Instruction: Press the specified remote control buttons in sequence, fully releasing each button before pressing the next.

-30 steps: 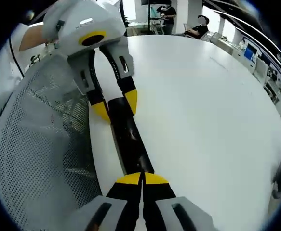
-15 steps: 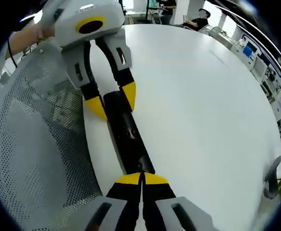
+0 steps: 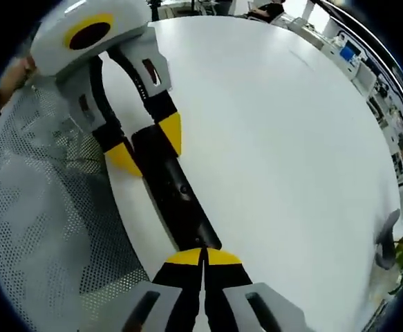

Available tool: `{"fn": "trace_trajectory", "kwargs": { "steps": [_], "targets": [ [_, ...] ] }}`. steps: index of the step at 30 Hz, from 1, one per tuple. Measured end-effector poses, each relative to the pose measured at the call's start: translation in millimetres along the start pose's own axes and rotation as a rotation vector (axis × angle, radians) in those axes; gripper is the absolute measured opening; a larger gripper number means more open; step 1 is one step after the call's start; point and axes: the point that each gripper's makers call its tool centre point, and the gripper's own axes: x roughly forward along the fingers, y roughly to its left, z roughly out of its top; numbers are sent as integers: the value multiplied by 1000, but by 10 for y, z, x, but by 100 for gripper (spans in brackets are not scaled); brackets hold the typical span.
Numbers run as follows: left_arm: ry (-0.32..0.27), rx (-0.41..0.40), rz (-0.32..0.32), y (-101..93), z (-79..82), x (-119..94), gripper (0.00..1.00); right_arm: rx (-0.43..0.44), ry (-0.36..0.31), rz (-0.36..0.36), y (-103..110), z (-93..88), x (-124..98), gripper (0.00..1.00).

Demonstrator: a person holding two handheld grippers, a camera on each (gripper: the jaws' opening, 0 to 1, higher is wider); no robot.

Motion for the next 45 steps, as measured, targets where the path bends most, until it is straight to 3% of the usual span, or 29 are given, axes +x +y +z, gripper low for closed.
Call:
{"fn": "trace_trajectory", "kwargs": {
  "steps": [2, 10, 13, 17, 36, 40, 45],
  "targets": [
    [1, 1, 0, 2, -6, -6, 24, 56, -6, -3, -13, -10, -2, 0],
    [-2, 0, -3, 2, 2, -4, 24, 42, -5, -5, 12, -13, -8, 0],
    [-17, 1, -10, -1, 1, -11, 24, -43, 12, -6, 17, -17, -12, 0],
    [-7, 4, -8, -3, 9, -4, 24, 6, 14, 18, 24, -2, -18, 0],
    [-3, 1, -5, 9, 5, -10, 24, 8, 16, 2, 68, 61, -18, 0],
    [2, 2, -6, 2, -2, -15, 24, -40, 12, -13, 61, 53, -16, 0],
    [0, 3, -1, -13, 0, -10, 24, -194, -21, -6, 62, 42, -23, 0]
  ]
}}
